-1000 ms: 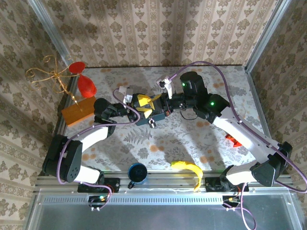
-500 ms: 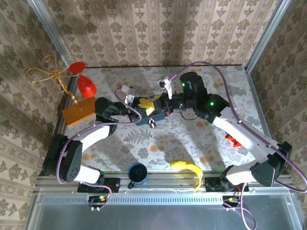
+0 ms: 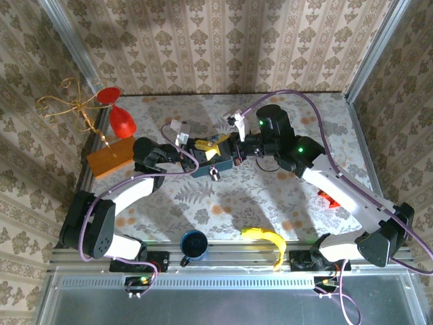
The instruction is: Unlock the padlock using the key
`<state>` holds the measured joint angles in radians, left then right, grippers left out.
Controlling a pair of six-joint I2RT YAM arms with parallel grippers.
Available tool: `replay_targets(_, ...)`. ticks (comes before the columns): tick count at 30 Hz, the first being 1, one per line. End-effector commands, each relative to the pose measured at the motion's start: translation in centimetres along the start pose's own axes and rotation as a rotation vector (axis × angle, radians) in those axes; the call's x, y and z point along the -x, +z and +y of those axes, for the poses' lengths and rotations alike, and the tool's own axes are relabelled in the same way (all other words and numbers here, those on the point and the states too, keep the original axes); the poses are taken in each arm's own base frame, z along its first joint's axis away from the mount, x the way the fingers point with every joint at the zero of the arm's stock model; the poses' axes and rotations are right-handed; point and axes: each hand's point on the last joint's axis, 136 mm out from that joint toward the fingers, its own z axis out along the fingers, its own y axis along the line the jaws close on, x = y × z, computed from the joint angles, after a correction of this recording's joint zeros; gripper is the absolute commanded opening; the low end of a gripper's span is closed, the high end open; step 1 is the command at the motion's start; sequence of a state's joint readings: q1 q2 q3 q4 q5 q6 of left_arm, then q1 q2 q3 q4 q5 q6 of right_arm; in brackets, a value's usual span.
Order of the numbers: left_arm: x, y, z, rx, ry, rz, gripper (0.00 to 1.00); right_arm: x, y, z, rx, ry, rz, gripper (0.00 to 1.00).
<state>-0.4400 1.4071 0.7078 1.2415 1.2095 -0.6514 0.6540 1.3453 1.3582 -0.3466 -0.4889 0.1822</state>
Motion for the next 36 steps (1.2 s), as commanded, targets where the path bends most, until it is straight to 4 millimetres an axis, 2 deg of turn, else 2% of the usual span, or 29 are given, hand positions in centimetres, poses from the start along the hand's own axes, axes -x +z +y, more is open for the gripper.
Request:
replay_targets(1, 1.6, -0.7, -1.0, 0.007, 0.101, -0.028, 0.0, 0.1, -0.8, -2.2, -0.097, 0.021, -0.017, 0.0)
replay_targets(7, 1.2, -1.2, -0.5, 0.041, 0.102, -0.013, 0.0, 0.2, -0.9, -2.3, -0.11, 0.039, -0.007, 0.0)
replay_targets(11, -0.1, -1.8, 0.1, 0.092, 0.083, 0.048, 0.0, 0.1, -2.0, -2.7, -0.168, 0.028, 0.01, 0.32)
replay_targets(13, -1.1, -2.1, 0.4, 0.156, 0.112, 0.11, 0.0, 0.2, -2.6, -2.9, -0.199, 0.025, 0.021, 0.41)
replay_targets(15, -2.4, -2.4, 1.1, 0.29, 0.188, 0.221, 0.0, 0.3, -3.2, -3.7, -0.261, 0.058, 0.041, 0.41)
replay_targets(17, -3.8, -2.6, 1.8, 0.446, 0.382, 0.389, 0.0, 0.7, -3.8, -4.8, -0.347, 0.13, 0.051, 0.44)
replay_targets(18, -3.9, -3.0, 2.2, 0.519, 0.492, 0.452, 0.0, 0.8, -4.1, -5.3, -0.385, 0.177, 0.051, 0.44)
replay_targets(22, -2.0, -4.8, 3.1, 0.67, 0.696, 0.509, 0.0, 0.7, -4.8, -6.1, -0.45, 0.373, 0.039, 0.37)
replay_targets(25, -1.4, -5.0, 3.3, 0.724, 0.86, 0.553, 0.0, -0.3, -3.6, -6.2, -0.407, 0.52, 0.026, 0.34)
replay_targets(31, -0.7, -3.5, 4.6, 0.836, 1.229, 0.662, 0.0, -0.5, -1.6, -5.0, -0.26, 0.705, -0.061, 0.33)
replay_targets(36, -0.2, -1.8, 4.9, 0.856, 1.364, 0.642, 0.0, -1.4, -0.6, -4.7, -0.236, 0.787, -0.079, 0.31)
